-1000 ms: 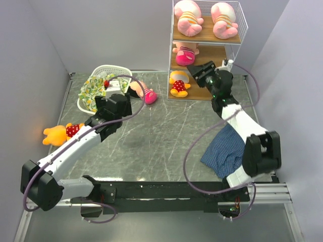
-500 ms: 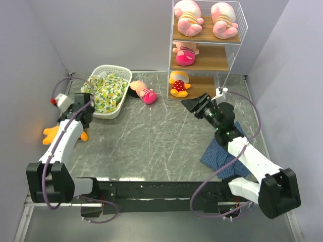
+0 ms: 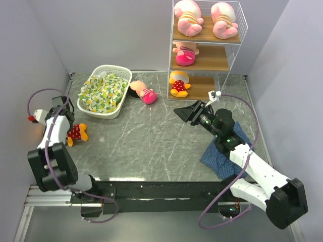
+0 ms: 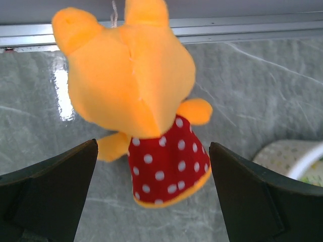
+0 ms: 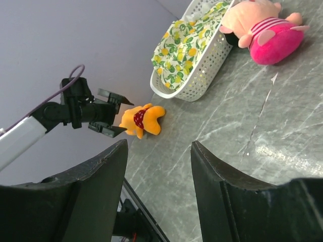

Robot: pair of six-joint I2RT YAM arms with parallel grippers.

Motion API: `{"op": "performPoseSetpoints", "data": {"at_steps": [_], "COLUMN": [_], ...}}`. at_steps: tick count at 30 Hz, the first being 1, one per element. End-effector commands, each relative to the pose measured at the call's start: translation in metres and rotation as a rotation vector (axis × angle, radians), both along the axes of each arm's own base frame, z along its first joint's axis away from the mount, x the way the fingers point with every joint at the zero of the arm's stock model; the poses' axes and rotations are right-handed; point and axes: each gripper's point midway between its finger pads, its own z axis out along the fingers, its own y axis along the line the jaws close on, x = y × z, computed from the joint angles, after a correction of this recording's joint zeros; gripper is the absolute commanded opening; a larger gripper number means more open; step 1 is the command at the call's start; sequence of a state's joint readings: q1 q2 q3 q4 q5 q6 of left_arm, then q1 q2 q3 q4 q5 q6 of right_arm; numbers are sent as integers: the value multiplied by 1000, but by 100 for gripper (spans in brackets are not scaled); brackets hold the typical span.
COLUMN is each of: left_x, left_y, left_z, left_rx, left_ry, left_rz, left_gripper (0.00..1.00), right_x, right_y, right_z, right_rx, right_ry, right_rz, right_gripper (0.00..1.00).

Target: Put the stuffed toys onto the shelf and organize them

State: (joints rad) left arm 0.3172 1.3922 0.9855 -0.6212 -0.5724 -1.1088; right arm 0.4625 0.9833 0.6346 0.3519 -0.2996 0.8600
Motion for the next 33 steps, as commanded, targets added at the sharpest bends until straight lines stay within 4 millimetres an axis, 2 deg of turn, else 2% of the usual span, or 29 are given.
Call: {"op": "performPoseSetpoints", "data": {"at_steps": [1,3,4,7,8,11,12,13,14,15,16,17,18,20,21,23,24,26,27,28,29,30,31,32,33], "left_x": [18,24,20,14,12,4,2,2,2,2,3,1,1,2,2,6,10,23,25,27,34,28,27,28,22], "left_y": [4,6,7,6,5,3,4,4,7,7,9,9,8,0,-4,-13,-28,-44,-70,-82,-95,-122,-136,-146,-168], "left_z": [-31,-42,-57,-72,-75,-72,-67,-53,-45,-36,-16,-7,12,28,45,62,80,104,119,130,153,163,171,191,191], "left_rx": [-132,-158,-187,-234,-244,-240,-233,-210,-190,-175,-142,-128,-104,-108,-90,-89,-99,-83,-110,-110,-79,-112,-123,-97,-146], "left_ry": [-49,-34,16,79,89,97,93,64,49,33,-9,-28,-75,-129,-180,-253,-327,-459,-550,-610,-713,-783,-833,-920,-953], "left_rz": [-36,-52,-33,-18,-17,4,6,-7,-11,-15,-30,-35,-49,-87,-119,-174,-261,-380,-518,-589,-689,-825,-896,-962,-1062], "left_gripper": [99,97,95,84,68,42,37,33,21,15,10,2,1,1,1,1,1,1,2,5,7,9,13,15,16], "right_x": [-3,-4,-5,-6,-6,-5,-4,-5,-5,-5,-6,-8,-8,-11,-13,-19,-20,-26,-27,-28,-30,-31,-32,-36,-38], "right_y": [0,2,4,8,9,10,11,12,14,15,15,17,18,21,22,28,30,36,37,38,39,41,42,45,47], "right_z": [5,1,1,2,2,3,6,3,4,6,6,7,9,12,16,18,18,14,17,15,12,12,14,14,16], "right_rx": [-18,-13,-8,-16,-20,-26,-25,-35,-38,-41,-45,-42,-38,-27,-18,-10,-6,-4,9,9,8,10,12,16,23], "right_ry": [-45,-34,-32,-35,-34,-38,-41,-37,-38,-41,-39,-41,-47,-50,-59,-63,-65,-62,-73,-73,-68,-70,-77,-77,-85], "right_rz": [7,19,23,33,34,31,33,39,46,50,58,66,72,93,101,146,161,199,207,216,231,239,254,282,297], "right_gripper": [61,60,60,60,60,60,60,60,60,60,60,60,60,61,61,61,61,61,61,61,62,62,63,62,62]}}
